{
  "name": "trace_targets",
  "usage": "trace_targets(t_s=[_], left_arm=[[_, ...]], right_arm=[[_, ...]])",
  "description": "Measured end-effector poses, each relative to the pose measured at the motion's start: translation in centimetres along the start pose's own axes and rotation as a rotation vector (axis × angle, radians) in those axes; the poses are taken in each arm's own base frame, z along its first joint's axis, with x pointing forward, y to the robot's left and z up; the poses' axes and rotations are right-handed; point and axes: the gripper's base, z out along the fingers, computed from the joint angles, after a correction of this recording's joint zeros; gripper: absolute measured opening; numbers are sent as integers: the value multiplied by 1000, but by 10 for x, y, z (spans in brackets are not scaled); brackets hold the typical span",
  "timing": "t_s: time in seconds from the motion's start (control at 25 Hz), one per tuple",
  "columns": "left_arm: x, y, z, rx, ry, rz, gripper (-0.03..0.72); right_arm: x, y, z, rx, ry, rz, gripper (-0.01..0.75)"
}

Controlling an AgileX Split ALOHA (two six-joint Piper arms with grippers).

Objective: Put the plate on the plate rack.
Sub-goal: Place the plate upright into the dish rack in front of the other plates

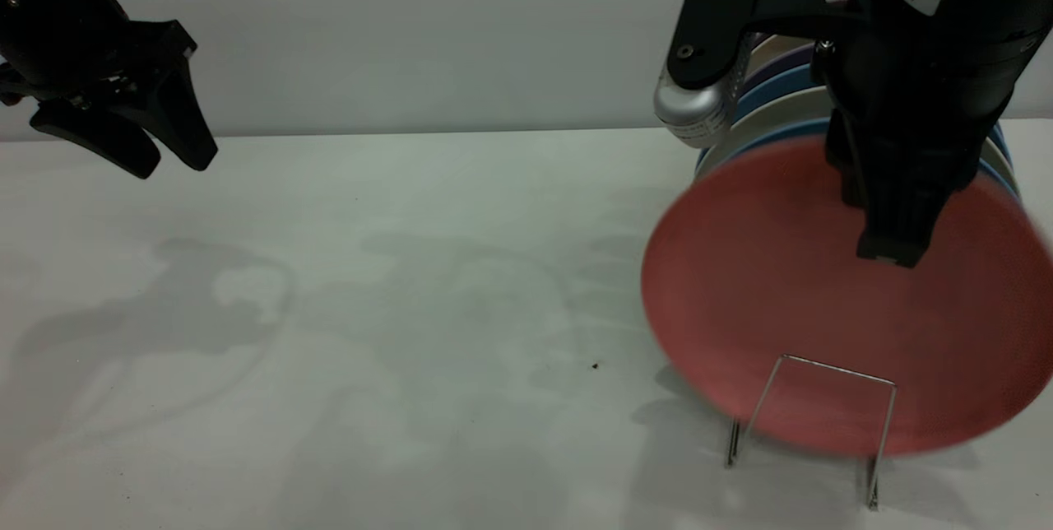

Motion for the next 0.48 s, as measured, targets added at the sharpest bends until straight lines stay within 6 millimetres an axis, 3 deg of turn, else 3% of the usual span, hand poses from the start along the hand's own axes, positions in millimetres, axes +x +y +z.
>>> trace_targets(t_s=[0.2, 0.48], left_arm=[[0, 0, 0, 1, 1, 0, 526], [0, 0, 0, 1, 2, 0, 526]], right_arm=[[1, 2, 0, -18, 6, 24, 326], [3, 0, -8, -26, 5, 54, 340]])
